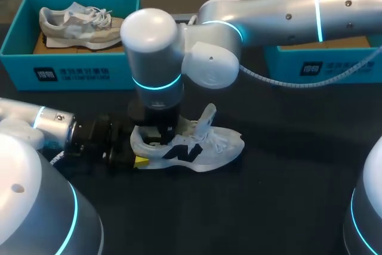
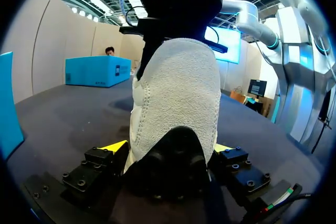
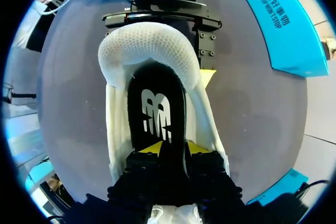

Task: Take the shoe out of the shoebox, open the shoe tongue, remove and reinsert the insole, then place the shoe into the shoebox

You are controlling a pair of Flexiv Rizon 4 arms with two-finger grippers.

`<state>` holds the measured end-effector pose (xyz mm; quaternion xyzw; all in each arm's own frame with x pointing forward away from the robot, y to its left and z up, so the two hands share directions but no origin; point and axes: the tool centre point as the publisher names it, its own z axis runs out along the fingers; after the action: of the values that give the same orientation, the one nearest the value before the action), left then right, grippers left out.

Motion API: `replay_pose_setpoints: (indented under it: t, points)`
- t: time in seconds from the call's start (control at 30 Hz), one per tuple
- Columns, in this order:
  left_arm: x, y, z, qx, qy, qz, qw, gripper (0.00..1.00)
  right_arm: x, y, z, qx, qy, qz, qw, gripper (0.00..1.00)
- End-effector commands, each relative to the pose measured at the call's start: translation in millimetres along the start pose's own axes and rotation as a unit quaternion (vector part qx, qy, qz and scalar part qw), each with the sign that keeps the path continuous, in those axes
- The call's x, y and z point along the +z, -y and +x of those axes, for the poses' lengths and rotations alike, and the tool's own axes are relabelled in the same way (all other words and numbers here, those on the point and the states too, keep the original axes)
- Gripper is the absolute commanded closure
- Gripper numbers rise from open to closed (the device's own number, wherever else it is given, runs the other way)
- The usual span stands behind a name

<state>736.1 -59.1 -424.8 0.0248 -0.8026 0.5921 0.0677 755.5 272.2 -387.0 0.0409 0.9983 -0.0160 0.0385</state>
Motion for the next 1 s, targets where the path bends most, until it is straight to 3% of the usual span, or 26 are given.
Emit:
replay_pose_setpoints:
  t: [0.03, 0.3, 0.5, 0.53, 0.57, 0.6, 0.7, 1.0]
  points:
    - [0.7, -2.6, -1.8, 0.000, 0.001, -0.001, 1.000, 1.00, 11.6, -2.6, -4.8, -0.003, -0.008, -0.001, 1.000, 0.71]
    - [0.7, -2.6, -1.8, 0.000, 0.001, -0.001, 1.000, 1.00, 28.2, -0.6, -3.1, -0.001, -0.029, -0.002, 1.000, 0.65]
    - [0.7, -2.6, -1.8, 0.000, 0.001, -0.001, 1.000, 1.00, 37.5, 1.5, 7.6, 0.004, -0.046, 0.000, 0.999, 0.80]
    - [0.7, -2.6, -1.8, 0.000, 0.001, -0.001, 1.000, 1.00, 38.4, 1.2, 9.6, 0.005, -0.048, 0.001, 0.999, 0.85]
    - [0.7, -2.6, -1.8, 0.000, 0.001, -0.001, 1.000, 1.00, 39.3, 1.2, 11.5, 0.007, -0.050, 0.001, 0.999, 0.97]
    - [0.7, -2.6, -1.8, 0.000, 0.001, -0.001, 1.000, 1.00, 39.8, 1.4, 13.1, 0.008, -0.051, 0.001, 0.999, 1.00]
    - [0.7, -2.6, -1.8, 0.000, 0.001, -0.001, 1.000, 1.00, 39.7, 2.4, 15.8, 0.013, -0.054, 0.002, 0.998, 1.00]
    - [0.7, -2.6, -1.8, 0.000, 0.001, -0.001, 1.000, 1.00, 3.8, 9.5, 12.2, 0.028, -0.050, -0.014, 0.998, 1.00]
